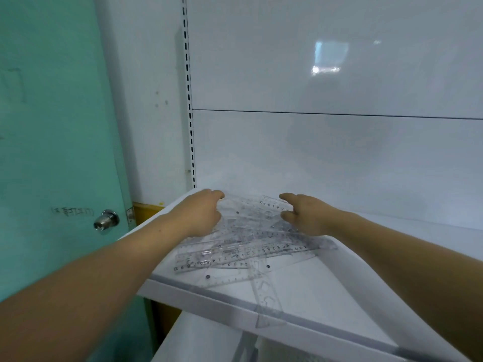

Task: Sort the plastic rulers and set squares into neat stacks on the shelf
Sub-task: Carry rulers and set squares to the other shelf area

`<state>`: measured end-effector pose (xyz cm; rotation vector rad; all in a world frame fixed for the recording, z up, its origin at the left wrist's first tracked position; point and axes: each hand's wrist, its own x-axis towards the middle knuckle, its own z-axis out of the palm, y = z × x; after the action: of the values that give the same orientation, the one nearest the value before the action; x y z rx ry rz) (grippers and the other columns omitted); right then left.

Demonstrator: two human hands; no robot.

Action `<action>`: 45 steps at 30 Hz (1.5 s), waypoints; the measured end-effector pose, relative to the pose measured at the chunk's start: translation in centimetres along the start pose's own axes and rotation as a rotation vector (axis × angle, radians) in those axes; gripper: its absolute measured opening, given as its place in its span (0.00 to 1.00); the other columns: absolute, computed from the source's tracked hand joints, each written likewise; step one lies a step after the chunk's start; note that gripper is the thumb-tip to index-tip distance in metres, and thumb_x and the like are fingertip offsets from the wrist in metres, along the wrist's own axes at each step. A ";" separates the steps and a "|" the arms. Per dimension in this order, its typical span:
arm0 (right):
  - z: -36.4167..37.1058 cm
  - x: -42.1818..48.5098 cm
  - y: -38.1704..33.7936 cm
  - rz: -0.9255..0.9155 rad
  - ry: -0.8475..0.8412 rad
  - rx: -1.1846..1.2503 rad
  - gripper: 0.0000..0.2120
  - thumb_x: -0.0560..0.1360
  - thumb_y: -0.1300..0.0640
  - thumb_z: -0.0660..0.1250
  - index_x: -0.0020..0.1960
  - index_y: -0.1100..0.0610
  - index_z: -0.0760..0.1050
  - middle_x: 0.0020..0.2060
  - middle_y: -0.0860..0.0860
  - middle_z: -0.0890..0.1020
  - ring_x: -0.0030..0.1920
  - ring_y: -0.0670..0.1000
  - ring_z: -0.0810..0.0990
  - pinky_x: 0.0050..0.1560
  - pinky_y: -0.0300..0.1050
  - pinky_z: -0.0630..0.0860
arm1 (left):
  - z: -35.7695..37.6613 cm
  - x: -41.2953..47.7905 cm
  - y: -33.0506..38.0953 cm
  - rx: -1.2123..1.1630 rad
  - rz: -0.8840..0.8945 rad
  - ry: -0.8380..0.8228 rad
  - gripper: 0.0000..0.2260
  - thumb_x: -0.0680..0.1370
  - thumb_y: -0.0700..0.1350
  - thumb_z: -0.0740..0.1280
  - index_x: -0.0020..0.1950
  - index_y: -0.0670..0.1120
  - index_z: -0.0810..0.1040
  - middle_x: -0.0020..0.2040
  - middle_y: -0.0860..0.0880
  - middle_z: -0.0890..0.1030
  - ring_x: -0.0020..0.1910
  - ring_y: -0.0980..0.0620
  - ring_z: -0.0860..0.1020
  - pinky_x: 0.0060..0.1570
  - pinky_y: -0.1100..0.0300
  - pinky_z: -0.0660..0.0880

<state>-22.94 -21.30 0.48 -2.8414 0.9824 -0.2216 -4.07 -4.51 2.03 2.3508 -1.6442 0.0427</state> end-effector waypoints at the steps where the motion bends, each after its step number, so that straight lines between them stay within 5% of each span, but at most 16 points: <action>1: 0.0 0.1 -0.2 0.002 0.013 0.017 0.26 0.80 0.48 0.56 0.75 0.54 0.54 0.67 0.58 0.70 0.65 0.58 0.70 0.63 0.48 0.66 | -0.1 -0.2 -0.2 -0.025 -0.008 0.023 0.18 0.80 0.43 0.60 0.70 0.43 0.66 0.65 0.45 0.72 0.61 0.47 0.72 0.57 0.59 0.68; 10: -1.4 -1.5 0.0 0.017 0.187 -0.056 0.23 0.80 0.52 0.57 0.72 0.57 0.62 0.61 0.55 0.71 0.59 0.56 0.73 0.60 0.49 0.70 | -0.1 -0.7 0.8 -0.186 0.055 0.099 0.27 0.79 0.49 0.64 0.75 0.47 0.59 0.66 0.51 0.71 0.55 0.51 0.73 0.56 0.62 0.65; 15: -2.8 -5.8 2.7 0.160 0.209 -0.086 0.25 0.81 0.48 0.54 0.76 0.50 0.55 0.62 0.54 0.69 0.59 0.58 0.73 0.59 0.52 0.72 | 0.1 0.1 4.3 -0.258 0.178 0.073 0.26 0.79 0.48 0.64 0.75 0.48 0.60 0.63 0.51 0.71 0.49 0.54 0.69 0.51 0.63 0.64; 19: -3.4 -10.7 5.4 0.287 0.237 -0.084 0.25 0.80 0.49 0.57 0.75 0.54 0.56 0.61 0.54 0.74 0.58 0.56 0.74 0.57 0.49 0.71 | 1.0 -0.3 8.8 -0.296 0.272 0.023 0.26 0.79 0.48 0.63 0.75 0.48 0.60 0.62 0.52 0.70 0.52 0.54 0.70 0.52 0.62 0.66; 32: -8.8 -35.0 19.3 0.557 0.298 -0.155 0.21 0.79 0.47 0.60 0.70 0.52 0.67 0.57 0.52 0.75 0.53 0.53 0.76 0.56 0.48 0.73 | 5.7 -5.2 33.0 -0.361 0.492 -0.149 0.26 0.75 0.44 0.68 0.71 0.51 0.65 0.56 0.53 0.73 0.47 0.53 0.72 0.45 0.63 0.67; 45: -11.4 -51.3 33.9 0.688 0.288 -0.111 0.22 0.79 0.46 0.59 0.72 0.51 0.65 0.64 0.52 0.75 0.60 0.52 0.75 0.58 0.45 0.71 | 11.9 -9.6 54.9 -0.326 0.576 -0.281 0.26 0.76 0.48 0.65 0.73 0.49 0.63 0.62 0.48 0.74 0.53 0.51 0.72 0.52 0.62 0.66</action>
<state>-85.29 -16.74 1.06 -2.4026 2.0007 -0.5116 -59.88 -16.01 0.09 1.6446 -2.2145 -0.4260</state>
